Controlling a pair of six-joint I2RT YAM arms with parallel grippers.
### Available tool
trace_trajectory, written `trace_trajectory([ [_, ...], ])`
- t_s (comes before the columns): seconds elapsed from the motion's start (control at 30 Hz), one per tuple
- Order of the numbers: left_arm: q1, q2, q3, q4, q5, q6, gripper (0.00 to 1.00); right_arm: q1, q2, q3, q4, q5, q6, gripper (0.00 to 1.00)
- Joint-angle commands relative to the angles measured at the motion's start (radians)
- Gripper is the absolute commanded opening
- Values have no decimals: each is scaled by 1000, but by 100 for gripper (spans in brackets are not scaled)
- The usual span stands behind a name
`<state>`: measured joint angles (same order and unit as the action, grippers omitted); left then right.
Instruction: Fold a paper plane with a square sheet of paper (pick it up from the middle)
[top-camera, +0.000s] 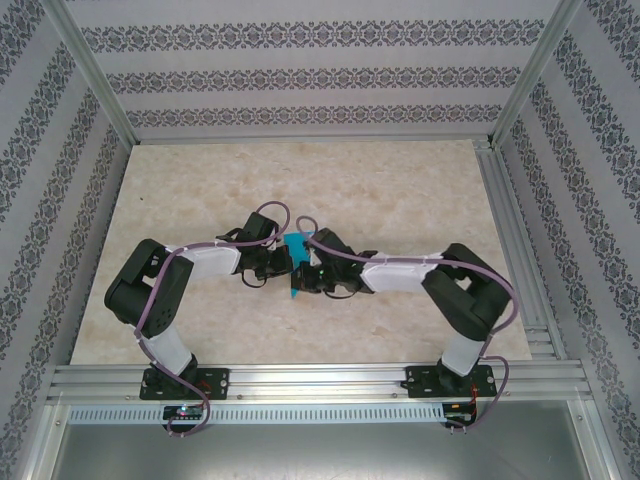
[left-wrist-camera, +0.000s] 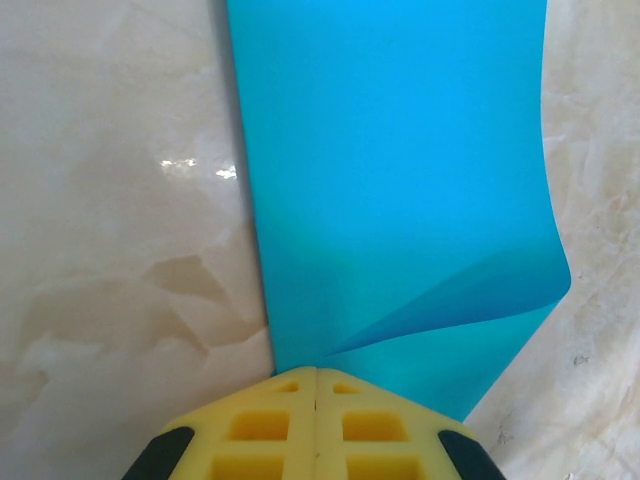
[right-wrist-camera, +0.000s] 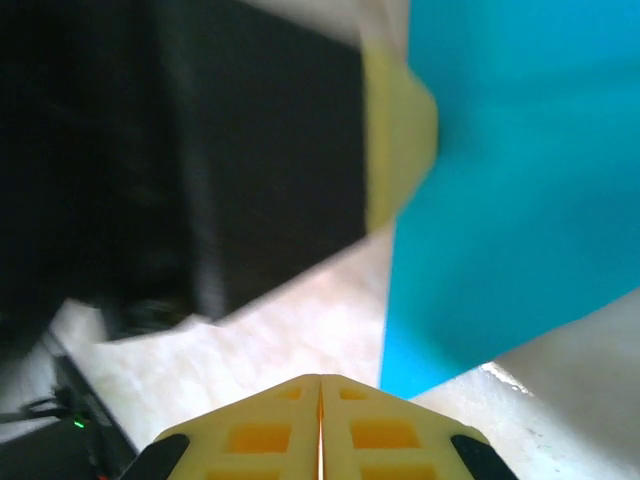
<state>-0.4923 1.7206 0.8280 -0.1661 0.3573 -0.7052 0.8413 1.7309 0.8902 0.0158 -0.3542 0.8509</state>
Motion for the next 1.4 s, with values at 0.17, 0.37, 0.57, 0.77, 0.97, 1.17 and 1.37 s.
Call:
trace_trajectory([
  [0.17, -5, 48, -10, -100, -88, 13, 6, -102, 45, 64, -9, 22, -82, 9],
  [0.37, -6, 48, -10, -103, -90, 16, 6, -137, 130, 87, -17, 33, -82, 9],
  [0.57, -5, 50, -9, -108, -91, 19, 6, -157, 166, 77, -28, 47, -70, 9],
  [0.77, -6, 48, -6, -113, -95, 21, 6, -157, 91, 94, -36, 31, -102, 9],
  [0.97, -5, 48, -6, -110, -92, 22, 6, -170, 79, 80, -56, 58, -113, 9],
  [1.17, -6, 43, -7, -114, -94, 25, 6, -187, 164, 97, -65, 66, -98, 9],
  [1.37, -5, 42, -7, -118, -95, 28, 6, -208, 169, 106, -114, 107, -74, 8],
])
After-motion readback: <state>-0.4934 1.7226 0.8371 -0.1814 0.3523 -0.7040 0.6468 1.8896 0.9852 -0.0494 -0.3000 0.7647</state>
